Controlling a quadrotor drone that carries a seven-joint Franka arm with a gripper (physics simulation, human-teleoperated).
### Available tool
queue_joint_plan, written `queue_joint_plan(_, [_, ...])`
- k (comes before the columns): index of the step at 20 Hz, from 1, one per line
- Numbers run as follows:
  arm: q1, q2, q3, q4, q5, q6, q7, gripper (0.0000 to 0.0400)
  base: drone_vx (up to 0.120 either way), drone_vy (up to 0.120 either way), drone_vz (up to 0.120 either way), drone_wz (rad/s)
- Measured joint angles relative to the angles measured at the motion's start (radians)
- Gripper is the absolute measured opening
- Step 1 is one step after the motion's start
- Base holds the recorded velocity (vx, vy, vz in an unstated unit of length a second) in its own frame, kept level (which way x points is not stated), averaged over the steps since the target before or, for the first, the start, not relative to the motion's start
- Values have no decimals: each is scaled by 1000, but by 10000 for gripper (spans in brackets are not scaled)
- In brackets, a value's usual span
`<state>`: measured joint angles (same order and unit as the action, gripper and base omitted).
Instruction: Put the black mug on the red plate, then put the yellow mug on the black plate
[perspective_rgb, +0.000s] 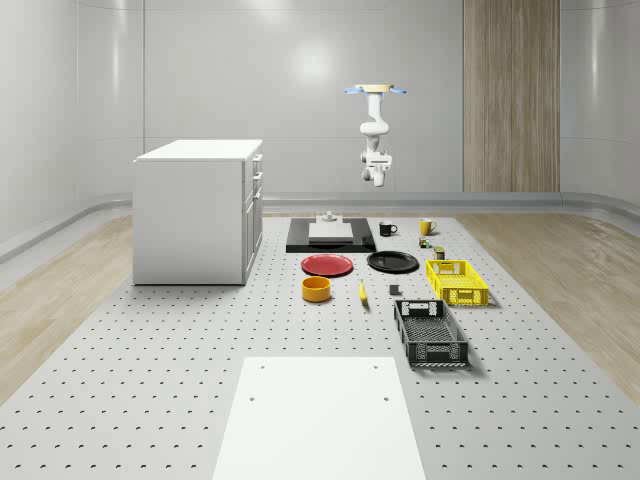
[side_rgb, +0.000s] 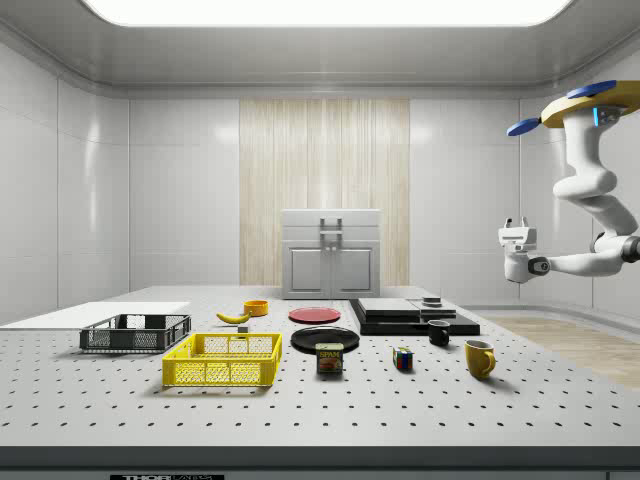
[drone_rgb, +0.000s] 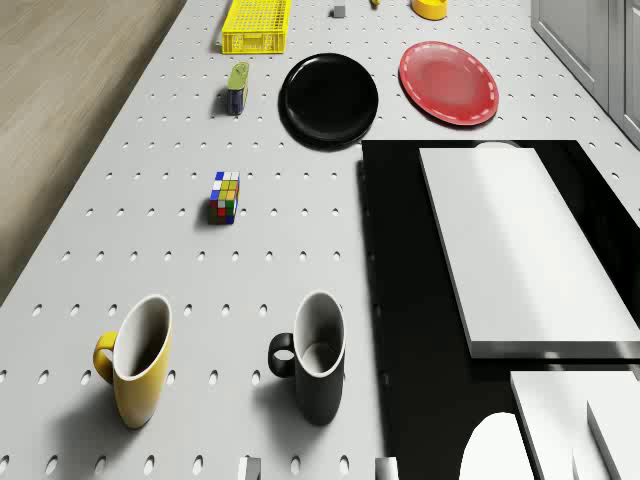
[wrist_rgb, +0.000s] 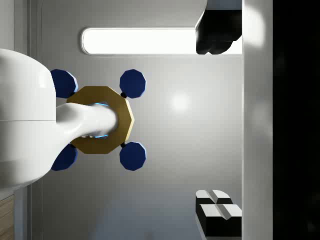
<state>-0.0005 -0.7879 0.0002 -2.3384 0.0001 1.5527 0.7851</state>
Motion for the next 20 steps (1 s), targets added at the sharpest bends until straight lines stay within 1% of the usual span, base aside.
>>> queue_joint_plan(2, [-1, 3, 1, 42, 0, -37, -1, 400, 0, 0, 0, 0])
queue_joint_plan(5, [-2, 19, 1, 106, 1, -84, -1, 400, 0, 0, 0, 0])
queue_joint_plan(10, [-4, 53, 2, 206, 2, -145, -2, 400, 0, 0, 0, 0])
queue_joint_plan(11, [-4, 59, 2, 222, 2, -154, -2, 400, 40, 0, 0, 0])
queue_joint_plan(15, [-5, 76, 3, 266, 2, -178, -2, 400, 120, 0, 0, 0])
queue_joint_plan(20, [-6, 84, 3, 289, 2, -189, -3, 400, 120, 0, 0, 0])
